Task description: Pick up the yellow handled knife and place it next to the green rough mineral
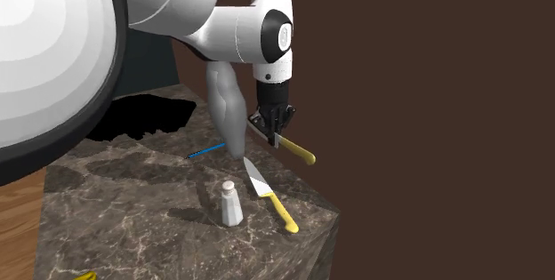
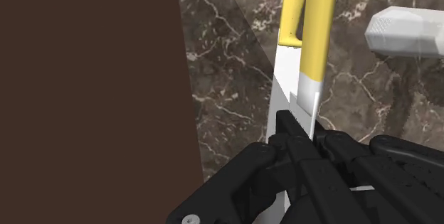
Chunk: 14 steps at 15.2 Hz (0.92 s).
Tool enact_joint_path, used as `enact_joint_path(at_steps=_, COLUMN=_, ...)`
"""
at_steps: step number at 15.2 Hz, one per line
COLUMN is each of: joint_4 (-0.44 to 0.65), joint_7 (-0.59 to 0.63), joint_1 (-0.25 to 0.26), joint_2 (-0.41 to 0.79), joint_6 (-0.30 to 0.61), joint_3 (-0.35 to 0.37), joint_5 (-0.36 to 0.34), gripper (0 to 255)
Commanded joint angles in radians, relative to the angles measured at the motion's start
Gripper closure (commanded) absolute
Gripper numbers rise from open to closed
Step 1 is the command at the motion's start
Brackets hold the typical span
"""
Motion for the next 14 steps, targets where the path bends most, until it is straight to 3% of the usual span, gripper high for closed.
enact_joint_path(at_steps=1, joint_4=0.023, joint_7=0.0, joint_1=0.0, joint_2=-0.005, joint_6=-0.029, joint_3=-0.001, joint_5=-0.001, gripper=255)
enact_joint_path(at_steps=6, joint_4=0.074, joint_7=0.001, joint_1=0.0, joint_2=-0.015, joint_6=-0.09, joint_3=-0.001, joint_5=-0.003, gripper=255)
enact_joint_path(at_steps=14, joint_4=-0.033, joint_7=0.188, joint_1=0.1, joint_2=-0.102, joint_6=-0.068, joint_3=0.083, joint_5=-0.018, gripper=255)
